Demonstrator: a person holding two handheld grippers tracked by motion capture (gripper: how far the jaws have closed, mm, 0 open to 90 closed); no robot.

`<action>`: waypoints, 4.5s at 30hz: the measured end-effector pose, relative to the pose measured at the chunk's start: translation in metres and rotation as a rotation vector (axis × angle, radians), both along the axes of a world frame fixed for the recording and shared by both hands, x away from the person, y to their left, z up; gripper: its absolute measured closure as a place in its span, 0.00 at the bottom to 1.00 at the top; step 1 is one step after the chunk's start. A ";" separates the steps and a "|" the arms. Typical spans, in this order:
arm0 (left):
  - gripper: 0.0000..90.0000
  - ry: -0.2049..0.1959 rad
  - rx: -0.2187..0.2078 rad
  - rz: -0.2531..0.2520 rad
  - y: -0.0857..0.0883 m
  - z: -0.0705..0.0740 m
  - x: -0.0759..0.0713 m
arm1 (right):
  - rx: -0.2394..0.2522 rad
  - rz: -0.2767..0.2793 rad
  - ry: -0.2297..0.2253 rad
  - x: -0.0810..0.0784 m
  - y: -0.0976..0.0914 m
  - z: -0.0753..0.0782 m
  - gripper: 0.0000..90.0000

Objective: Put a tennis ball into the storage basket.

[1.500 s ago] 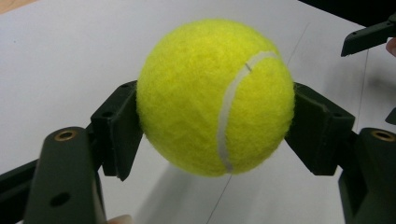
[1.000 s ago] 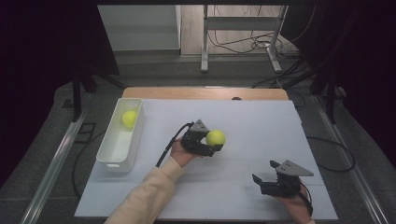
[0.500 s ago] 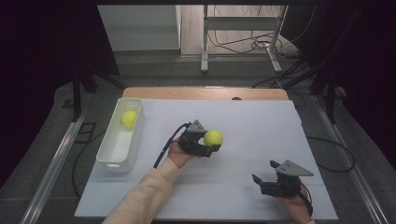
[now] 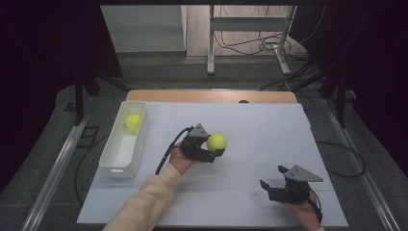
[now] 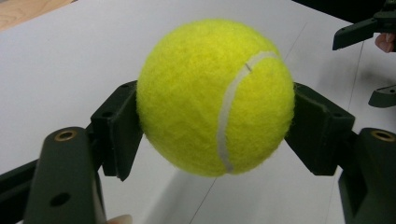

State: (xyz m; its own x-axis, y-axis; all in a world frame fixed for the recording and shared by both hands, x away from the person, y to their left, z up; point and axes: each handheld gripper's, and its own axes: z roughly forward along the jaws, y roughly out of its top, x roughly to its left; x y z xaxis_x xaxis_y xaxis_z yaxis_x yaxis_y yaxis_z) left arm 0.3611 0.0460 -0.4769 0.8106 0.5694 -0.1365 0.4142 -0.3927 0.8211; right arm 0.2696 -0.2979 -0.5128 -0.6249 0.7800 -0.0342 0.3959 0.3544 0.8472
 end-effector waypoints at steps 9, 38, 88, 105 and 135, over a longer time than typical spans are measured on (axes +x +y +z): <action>0.30 0.001 -0.007 0.007 0.006 0.002 -0.002 | 0.000 0.000 -0.001 0.000 0.000 0.000 0.14; 0.30 -0.011 -0.019 0.028 0.026 0.009 -0.010 | -0.001 0.000 -0.001 0.000 0.001 0.000 0.14; 0.30 -0.024 -0.044 0.081 0.069 0.017 -0.026 | -0.002 -0.002 -0.007 -0.001 0.000 0.001 0.14; 0.30 -0.019 -0.046 0.102 0.082 0.019 -0.030 | -0.007 -0.002 -0.006 -0.001 0.000 0.000 0.14; 0.30 -0.036 -0.070 0.153 0.109 0.031 -0.034 | -0.007 -0.004 -0.002 -0.001 0.000 0.000 0.14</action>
State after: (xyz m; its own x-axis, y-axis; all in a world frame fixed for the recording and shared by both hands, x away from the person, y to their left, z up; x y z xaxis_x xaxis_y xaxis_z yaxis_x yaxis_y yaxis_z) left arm 0.3270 0.1554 -0.4463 0.7205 0.6763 -0.1529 0.4347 -0.2688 0.8595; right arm 0.2684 -0.2979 -0.5127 -0.6219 0.7820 -0.0411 0.3954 0.3589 0.8455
